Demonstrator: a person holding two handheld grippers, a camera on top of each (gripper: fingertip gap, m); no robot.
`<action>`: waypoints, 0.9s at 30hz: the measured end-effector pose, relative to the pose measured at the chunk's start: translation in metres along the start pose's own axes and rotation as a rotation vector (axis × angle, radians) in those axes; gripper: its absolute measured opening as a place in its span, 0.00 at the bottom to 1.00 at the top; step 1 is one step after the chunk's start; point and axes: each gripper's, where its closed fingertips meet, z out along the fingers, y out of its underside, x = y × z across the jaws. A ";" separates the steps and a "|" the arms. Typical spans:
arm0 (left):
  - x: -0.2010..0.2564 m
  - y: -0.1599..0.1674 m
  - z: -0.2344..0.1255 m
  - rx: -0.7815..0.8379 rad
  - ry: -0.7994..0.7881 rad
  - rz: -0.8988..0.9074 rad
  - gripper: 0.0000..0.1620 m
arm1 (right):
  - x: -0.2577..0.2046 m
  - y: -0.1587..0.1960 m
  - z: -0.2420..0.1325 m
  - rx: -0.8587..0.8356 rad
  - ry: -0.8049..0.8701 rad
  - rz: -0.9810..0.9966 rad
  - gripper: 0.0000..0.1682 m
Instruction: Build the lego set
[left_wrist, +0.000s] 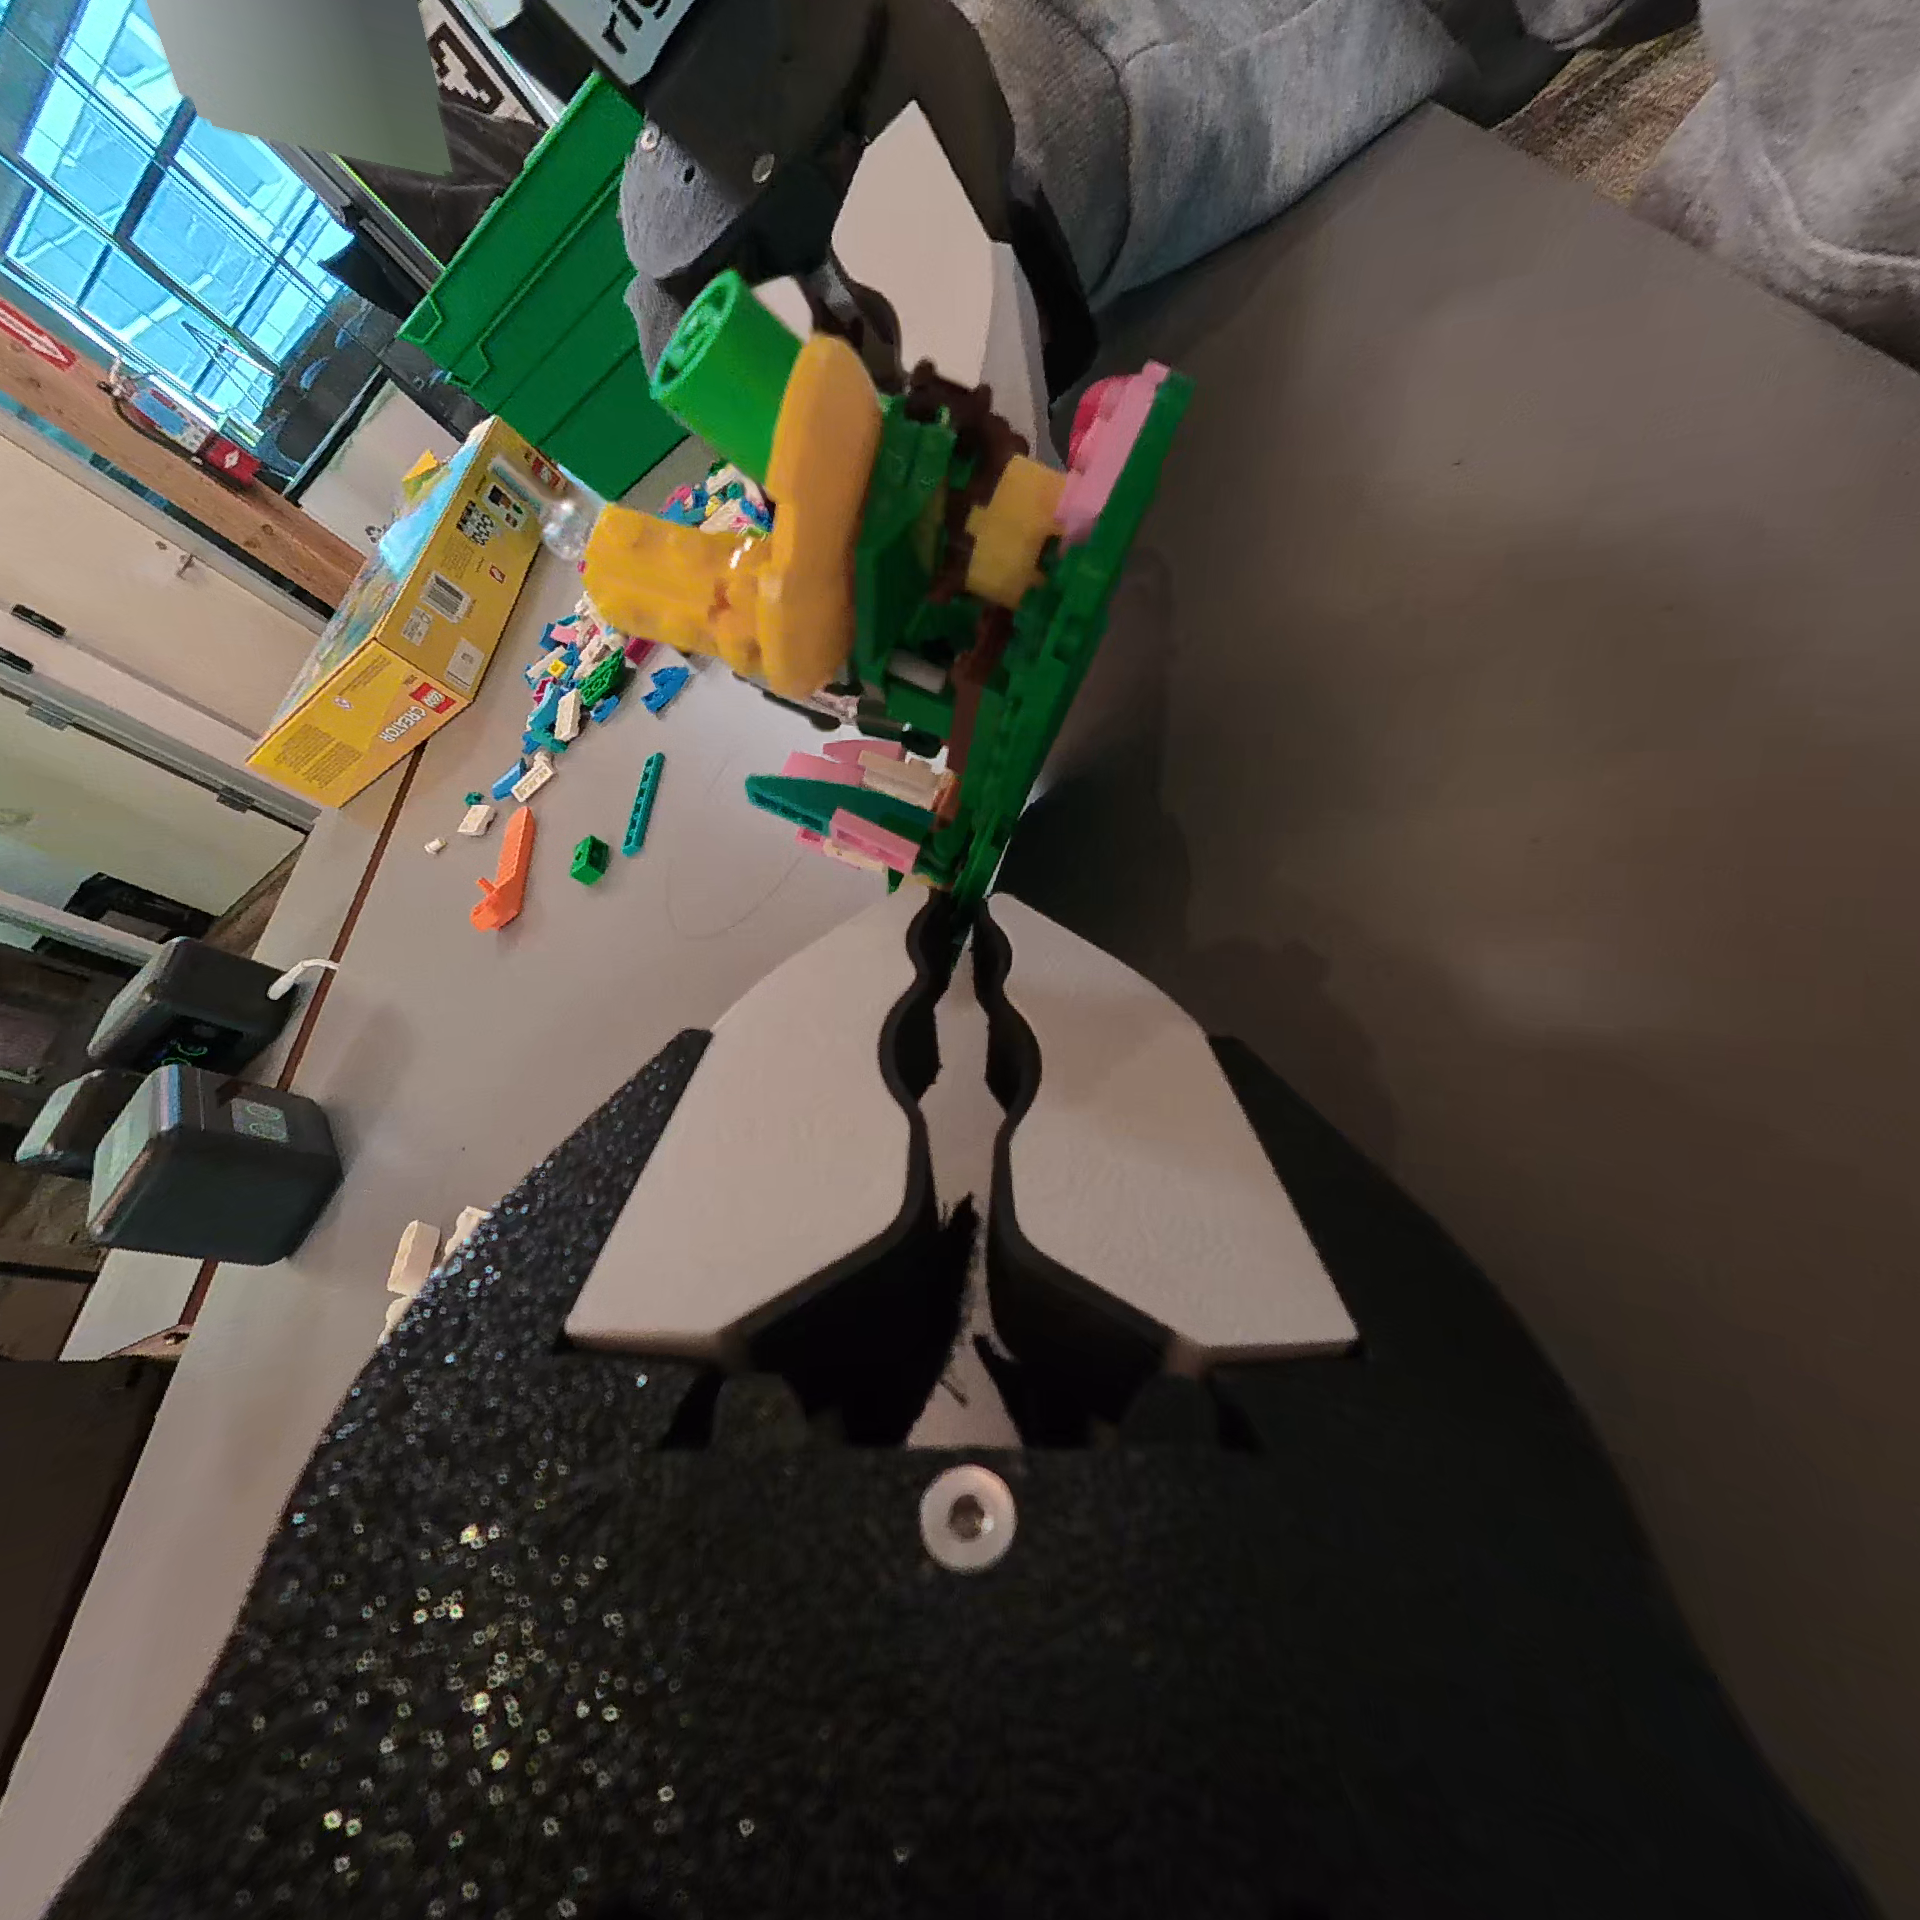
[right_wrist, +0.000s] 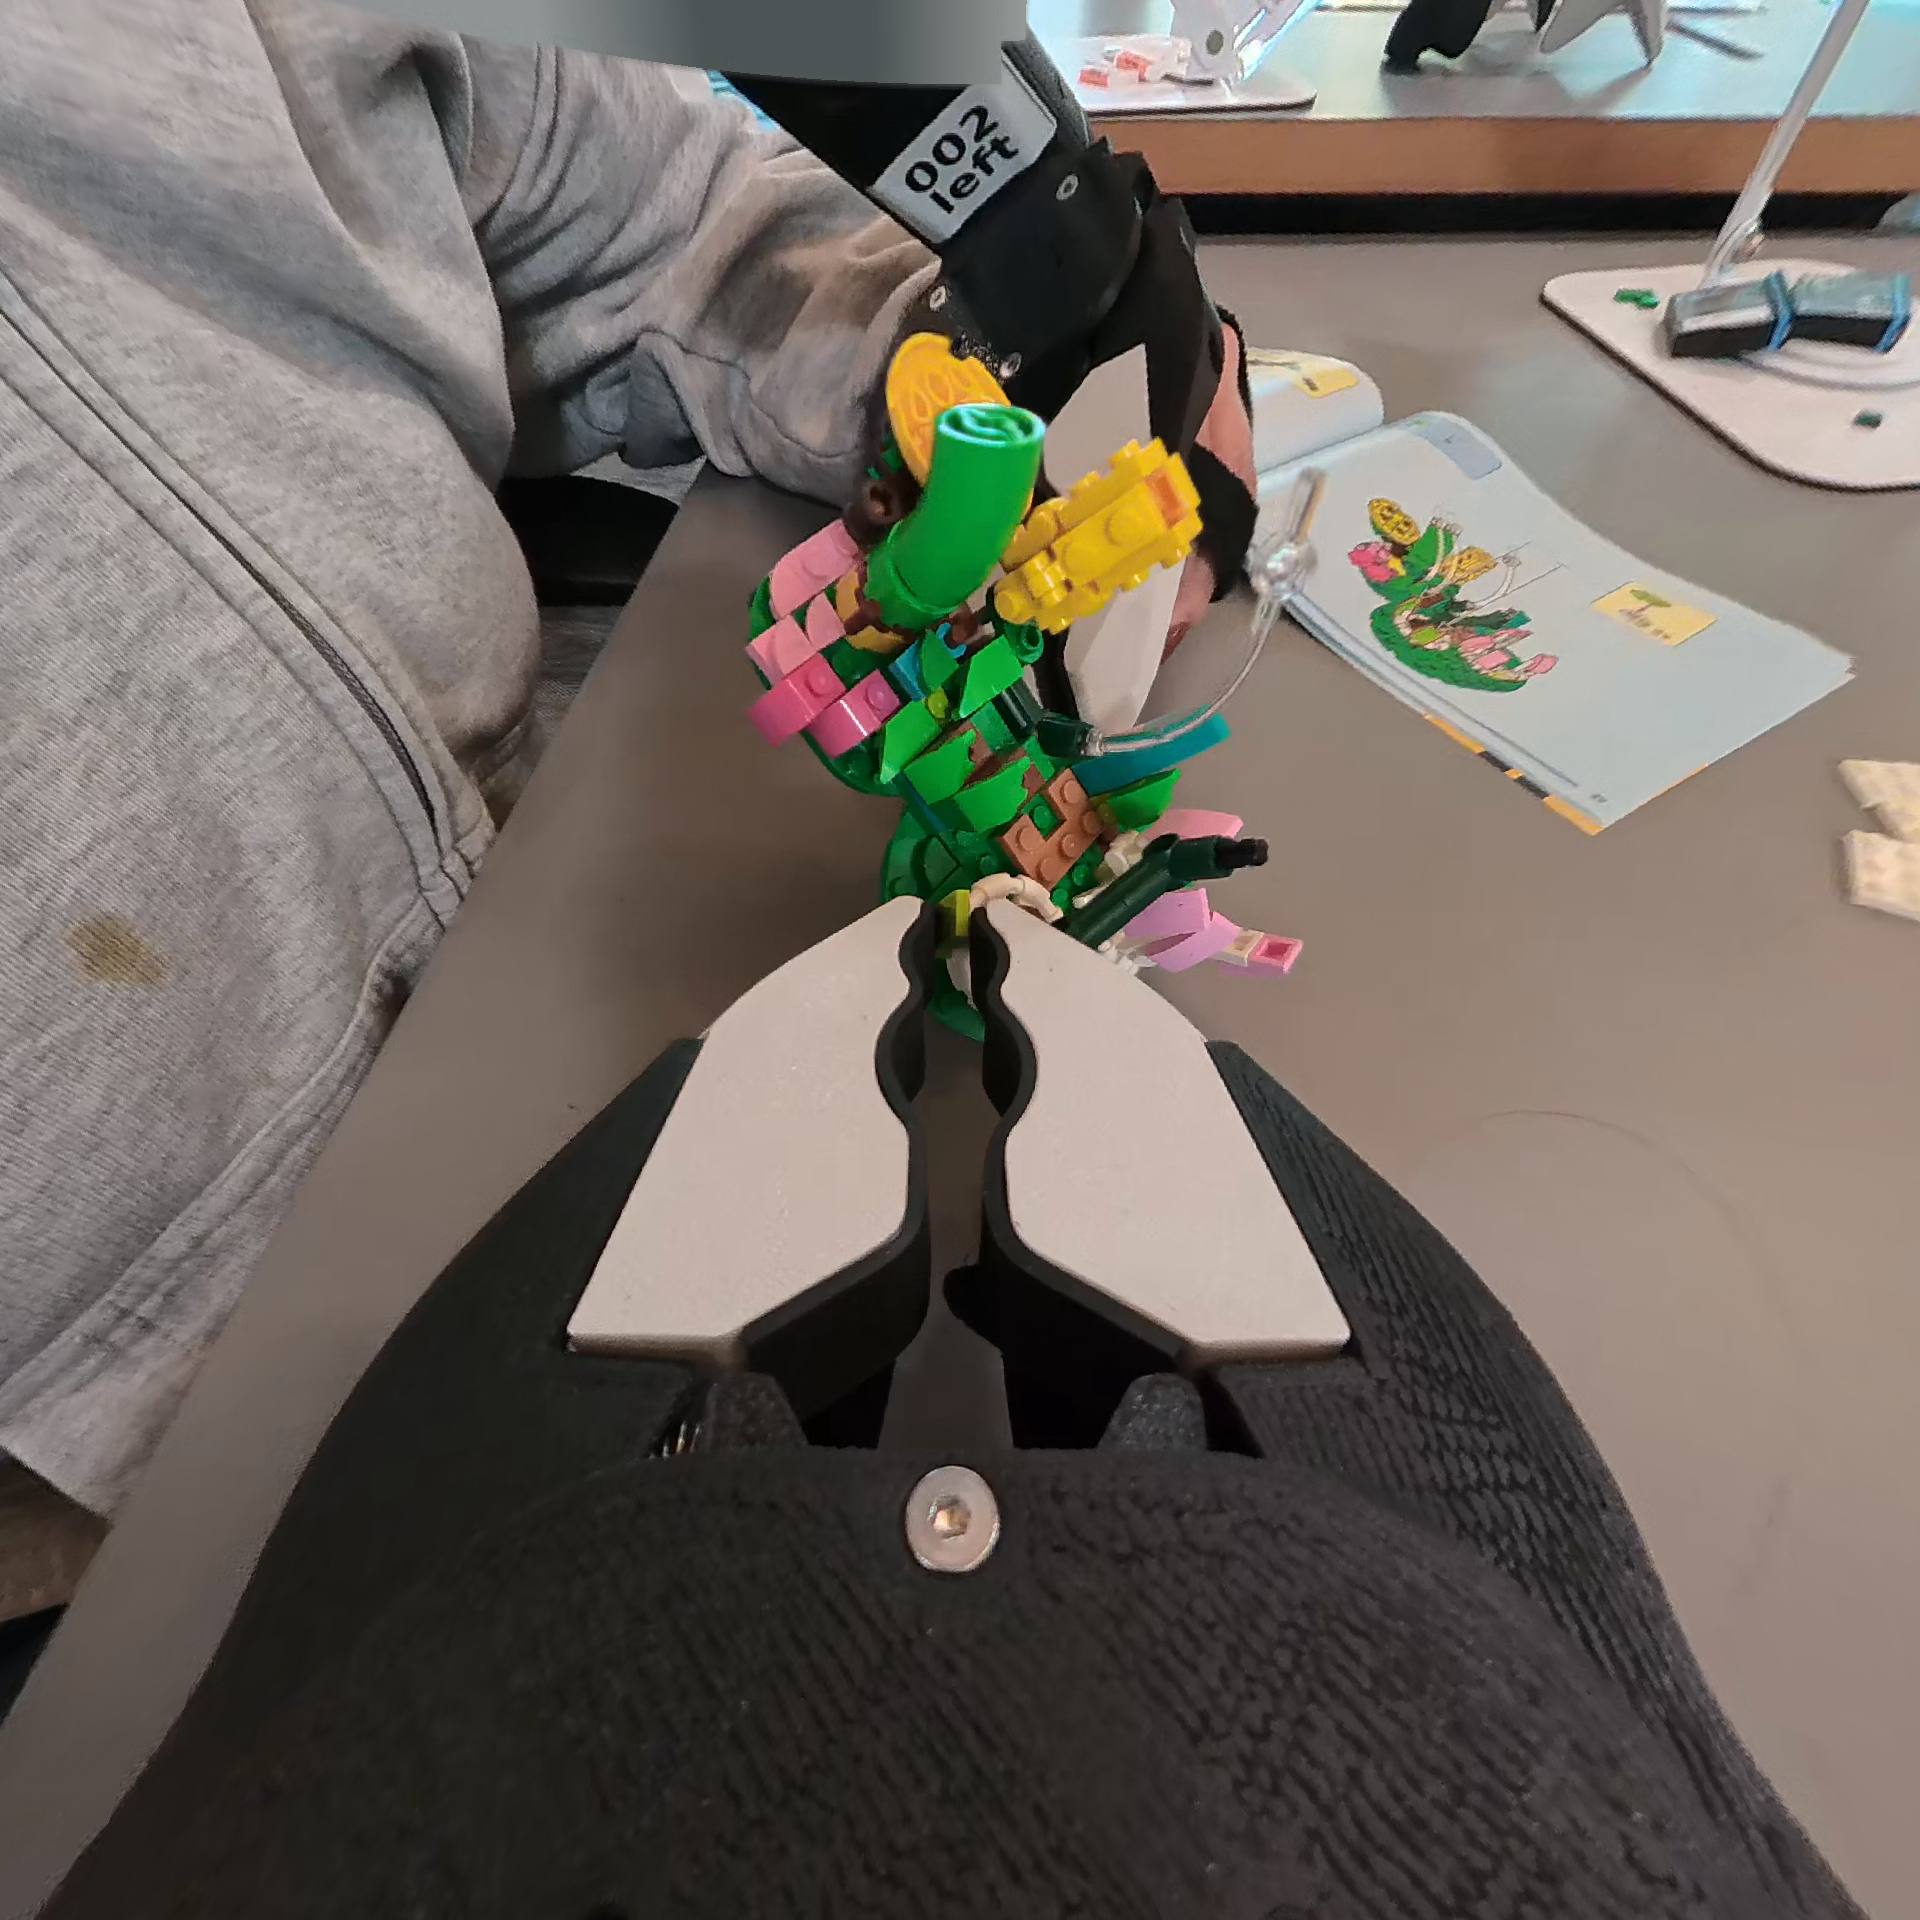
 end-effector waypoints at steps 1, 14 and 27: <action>0.000 0.000 0.000 -0.002 0.002 0.002 0.02 | 0.000 0.000 0.000 0.000 0.003 -0.005 0.03; 0.001 0.006 0.006 -0.054 -0.079 0.125 0.04 | 0.001 0.004 0.001 -0.033 0.000 0.018 0.03; -0.004 0.003 0.006 -0.078 -0.069 -0.010 0.02 | 0.006 -0.002 -0.006 0.008 0.046 -0.066 0.03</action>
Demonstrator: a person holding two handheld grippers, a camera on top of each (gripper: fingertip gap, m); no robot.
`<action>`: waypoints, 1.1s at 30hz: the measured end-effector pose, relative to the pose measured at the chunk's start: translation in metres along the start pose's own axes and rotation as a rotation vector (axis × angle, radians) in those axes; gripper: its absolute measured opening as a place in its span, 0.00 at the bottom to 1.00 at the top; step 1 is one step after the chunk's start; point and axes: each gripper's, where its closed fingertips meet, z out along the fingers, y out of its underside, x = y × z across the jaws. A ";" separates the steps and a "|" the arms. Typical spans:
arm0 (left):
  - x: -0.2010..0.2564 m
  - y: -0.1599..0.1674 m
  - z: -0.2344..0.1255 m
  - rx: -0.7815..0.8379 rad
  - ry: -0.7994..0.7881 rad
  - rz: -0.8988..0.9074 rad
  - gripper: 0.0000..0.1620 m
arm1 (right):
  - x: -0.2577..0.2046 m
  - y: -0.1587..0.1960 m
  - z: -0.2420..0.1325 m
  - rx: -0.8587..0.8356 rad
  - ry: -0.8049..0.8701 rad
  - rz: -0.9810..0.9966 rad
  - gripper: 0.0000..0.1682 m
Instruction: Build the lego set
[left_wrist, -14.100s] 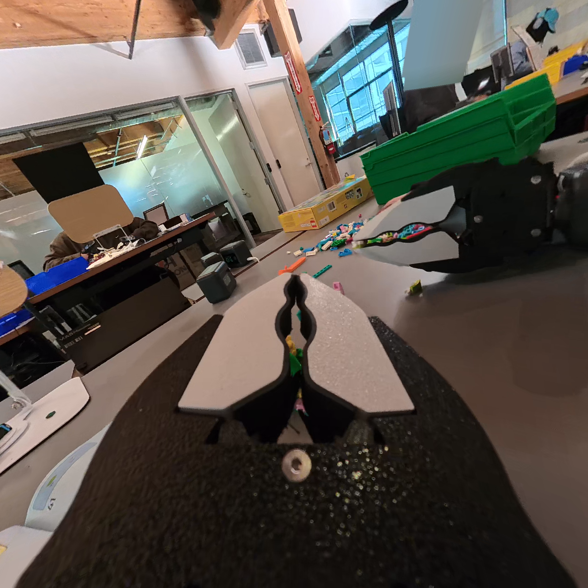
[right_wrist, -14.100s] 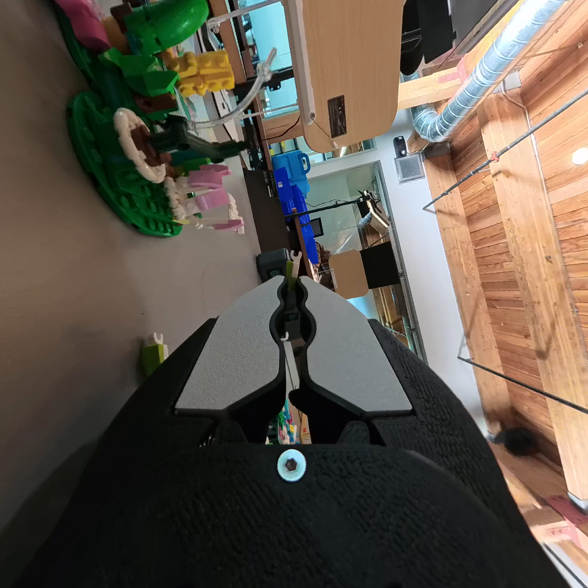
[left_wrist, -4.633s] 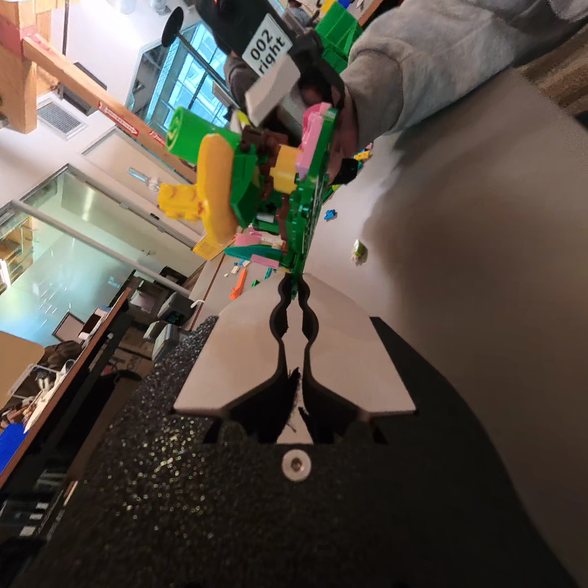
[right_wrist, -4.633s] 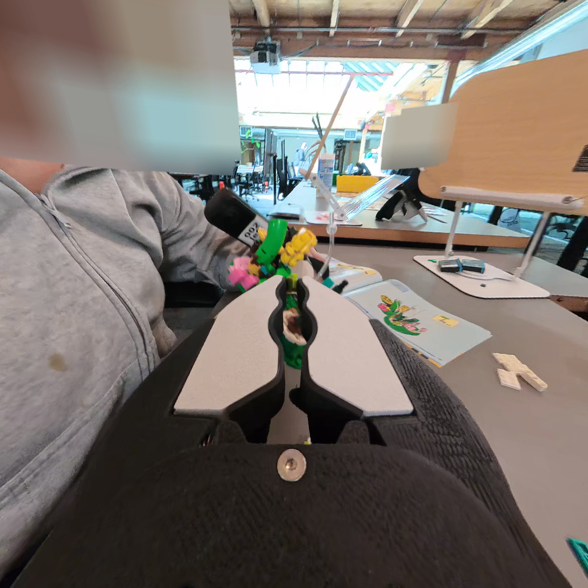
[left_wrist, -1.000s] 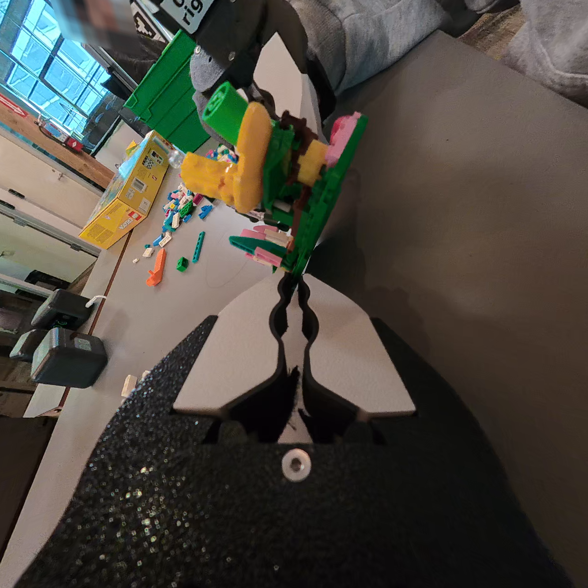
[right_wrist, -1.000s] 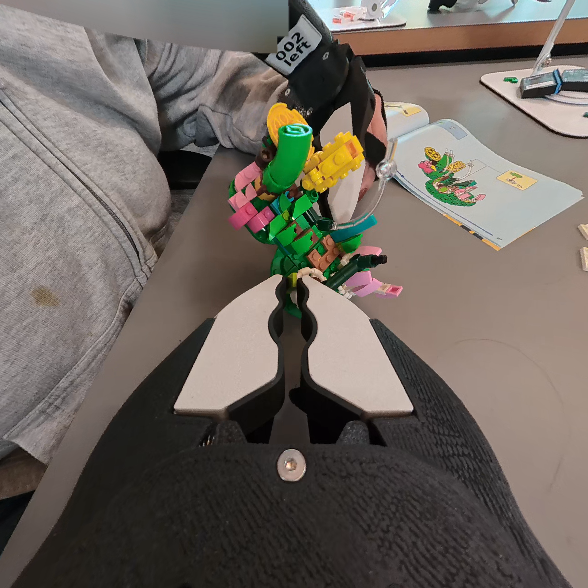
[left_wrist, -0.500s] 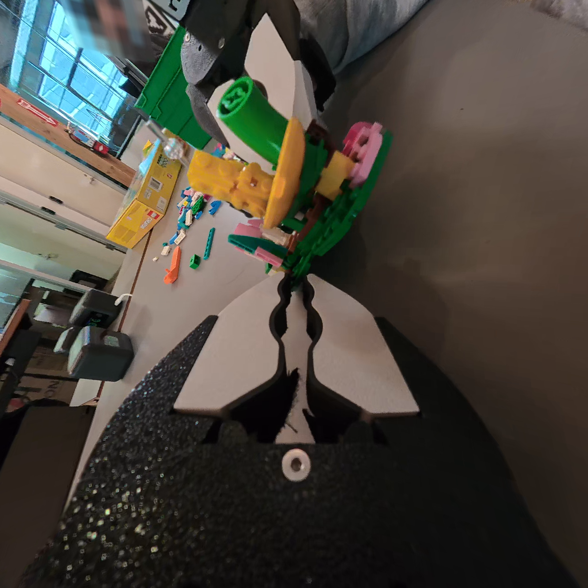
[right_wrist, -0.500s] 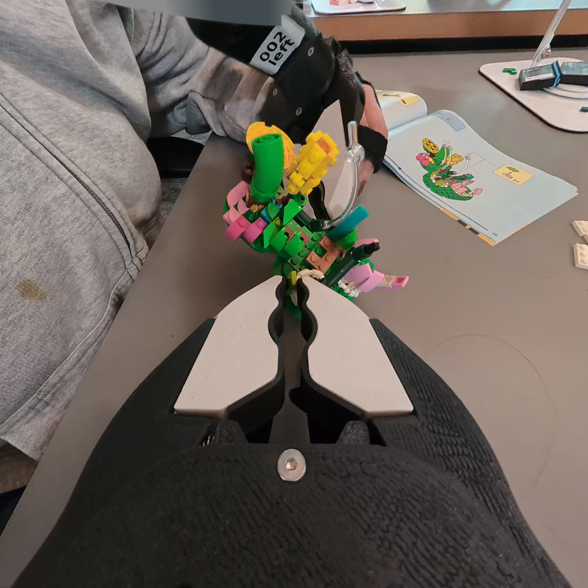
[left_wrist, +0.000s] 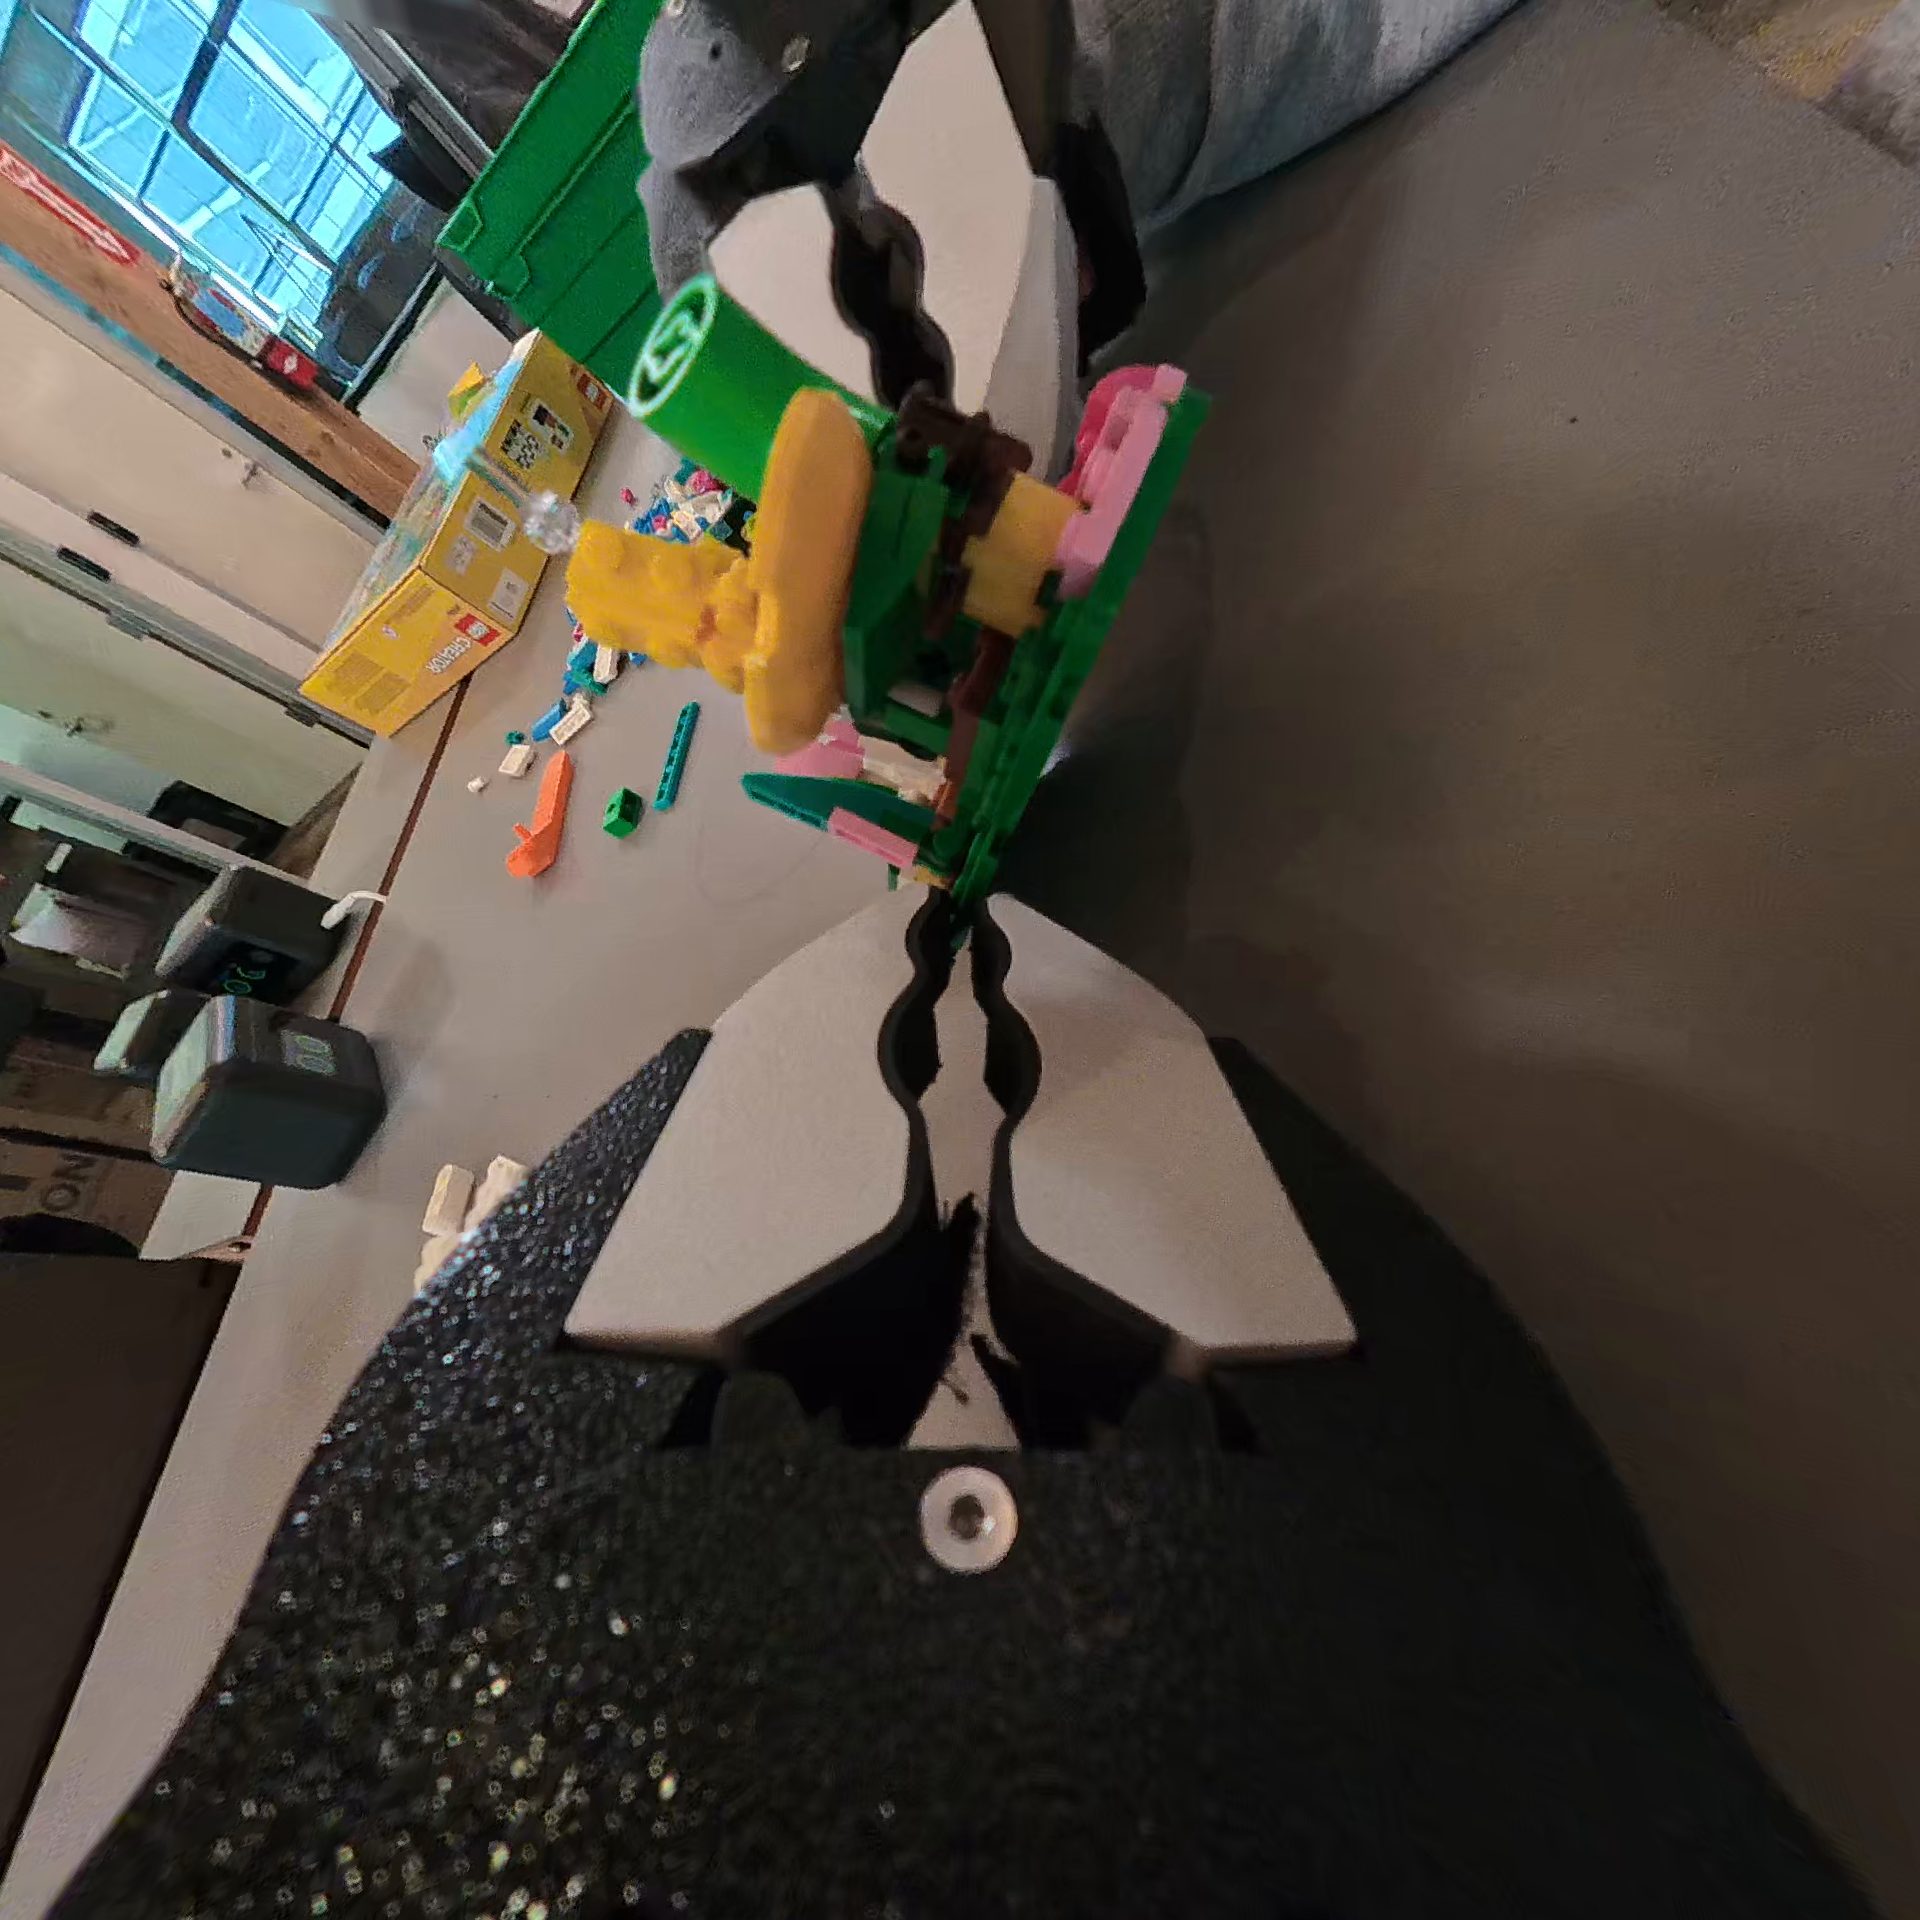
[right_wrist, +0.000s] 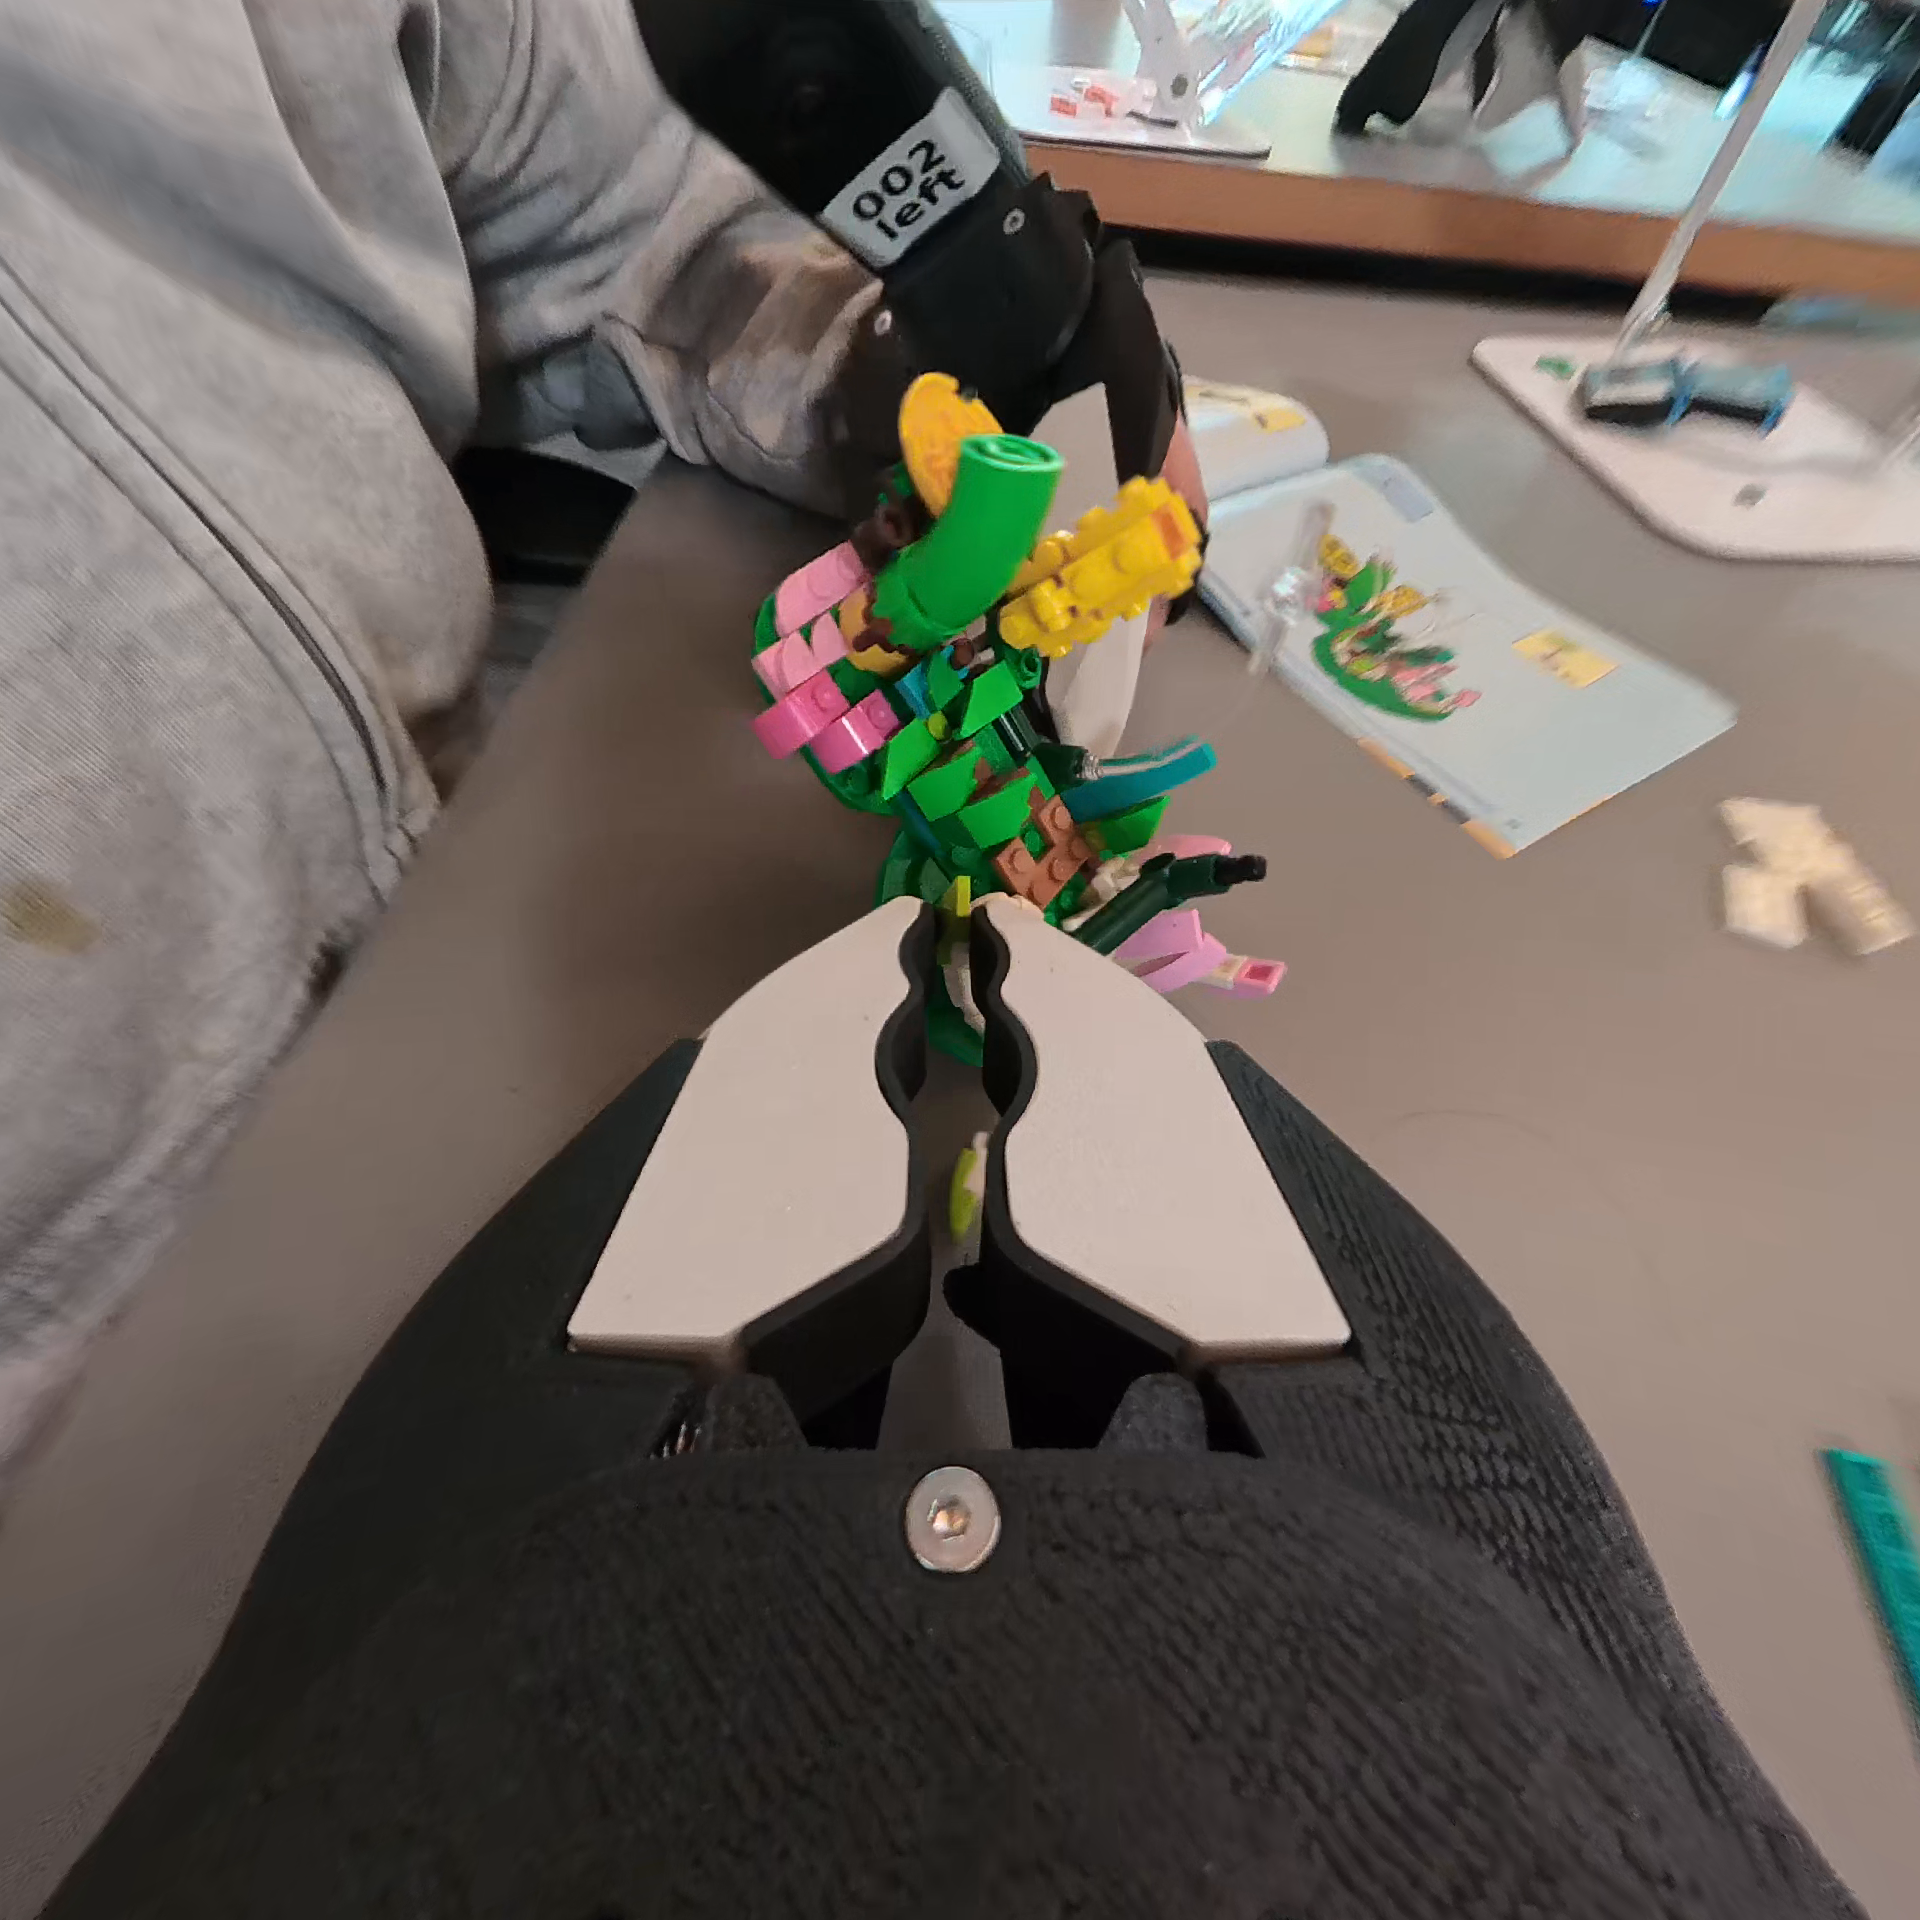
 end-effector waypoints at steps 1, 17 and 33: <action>-0.001 0.000 0.000 0.000 0.001 -0.019 0.02 | 0.001 0.000 0.000 -0.001 0.015 -0.031 0.03; -0.005 0.002 -0.001 -0.015 0.015 -0.088 0.03 | 0.011 0.000 -0.003 -0.002 0.042 -0.095 0.03; -0.004 0.002 -0.001 -0.017 0.027 -0.095 0.03 | 0.011 0.002 -0.004 -0.008 -0.044 -0.024 0.03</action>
